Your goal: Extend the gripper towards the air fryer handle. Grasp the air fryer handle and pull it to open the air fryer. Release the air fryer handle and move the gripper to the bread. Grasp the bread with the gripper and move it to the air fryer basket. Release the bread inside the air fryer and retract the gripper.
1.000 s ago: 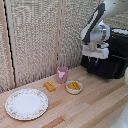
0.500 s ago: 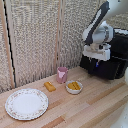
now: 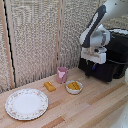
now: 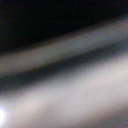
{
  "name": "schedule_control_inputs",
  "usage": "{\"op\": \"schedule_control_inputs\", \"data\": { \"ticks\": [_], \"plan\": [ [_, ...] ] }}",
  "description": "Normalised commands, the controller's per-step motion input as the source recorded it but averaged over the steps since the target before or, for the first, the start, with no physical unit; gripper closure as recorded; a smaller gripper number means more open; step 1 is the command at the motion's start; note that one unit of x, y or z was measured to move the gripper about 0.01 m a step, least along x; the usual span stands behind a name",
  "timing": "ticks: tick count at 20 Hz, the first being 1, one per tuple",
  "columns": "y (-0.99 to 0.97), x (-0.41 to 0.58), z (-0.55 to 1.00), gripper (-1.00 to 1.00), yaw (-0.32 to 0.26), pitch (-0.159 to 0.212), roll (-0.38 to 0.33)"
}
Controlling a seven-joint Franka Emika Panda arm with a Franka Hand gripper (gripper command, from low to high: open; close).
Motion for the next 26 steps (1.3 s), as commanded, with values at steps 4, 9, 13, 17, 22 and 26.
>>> {"op": "schedule_control_inputs", "data": {
  "ticks": [4, 9, 13, 17, 22, 26],
  "plan": [
    [0.69, 0.000, -0.08, 1.00, -0.189, 0.004, -0.038],
    [0.30, -0.017, -0.07, 1.00, -0.056, 0.072, -0.031],
    [0.18, -0.016, -0.07, -1.00, -0.043, 0.009, 0.000],
    [0.01, 0.000, 0.00, -1.00, -0.017, -0.013, 0.086],
    [0.03, -0.002, 0.22, -1.00, 0.006, -0.017, 0.141],
    [0.26, 0.039, 0.91, -1.00, 0.122, 0.090, 0.026]
  ]
}}
